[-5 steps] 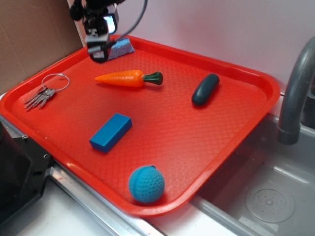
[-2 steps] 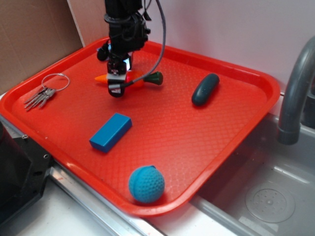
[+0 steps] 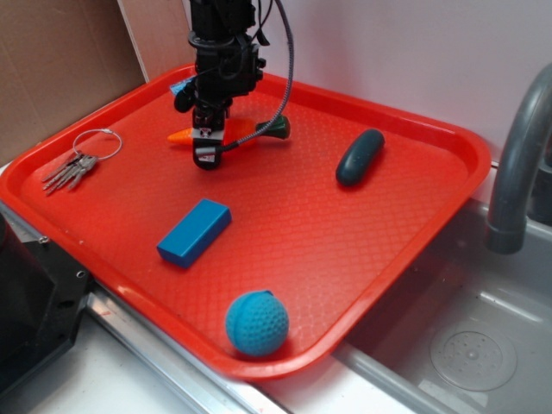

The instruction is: Grab the carrot.

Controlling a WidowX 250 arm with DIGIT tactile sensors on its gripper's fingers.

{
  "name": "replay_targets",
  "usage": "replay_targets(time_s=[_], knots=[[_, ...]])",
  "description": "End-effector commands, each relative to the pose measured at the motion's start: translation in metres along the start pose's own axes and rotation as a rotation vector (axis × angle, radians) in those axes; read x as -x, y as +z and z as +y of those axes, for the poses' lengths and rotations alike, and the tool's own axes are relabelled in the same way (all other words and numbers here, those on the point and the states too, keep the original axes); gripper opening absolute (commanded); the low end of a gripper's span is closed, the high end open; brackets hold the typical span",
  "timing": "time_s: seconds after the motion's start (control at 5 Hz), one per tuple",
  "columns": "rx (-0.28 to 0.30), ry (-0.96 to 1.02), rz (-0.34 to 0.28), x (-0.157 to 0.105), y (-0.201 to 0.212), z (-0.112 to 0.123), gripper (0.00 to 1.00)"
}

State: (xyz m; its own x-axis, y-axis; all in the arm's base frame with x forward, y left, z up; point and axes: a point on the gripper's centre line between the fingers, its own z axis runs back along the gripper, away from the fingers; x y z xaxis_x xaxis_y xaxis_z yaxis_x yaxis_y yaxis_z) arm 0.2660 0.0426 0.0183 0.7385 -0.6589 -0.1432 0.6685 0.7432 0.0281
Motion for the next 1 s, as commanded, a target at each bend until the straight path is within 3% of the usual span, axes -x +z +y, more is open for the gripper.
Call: replay_targets(time_s=[0.0, 0.2, 0.6, 0.8], knots=[[-0.105, 0.443, -0.078, 0.005, 0.102, -0.026, 0.0], [-0.027, 0.692, -0.13, 0.027, 0.152, -0.068, 0.0], [-0.034, 0.771, -0.274, 0.061, 0.246, -0.078, 0.0], [-0.045, 0.774, -0.283, 0.066, 0.296, -0.075, 0.0]])
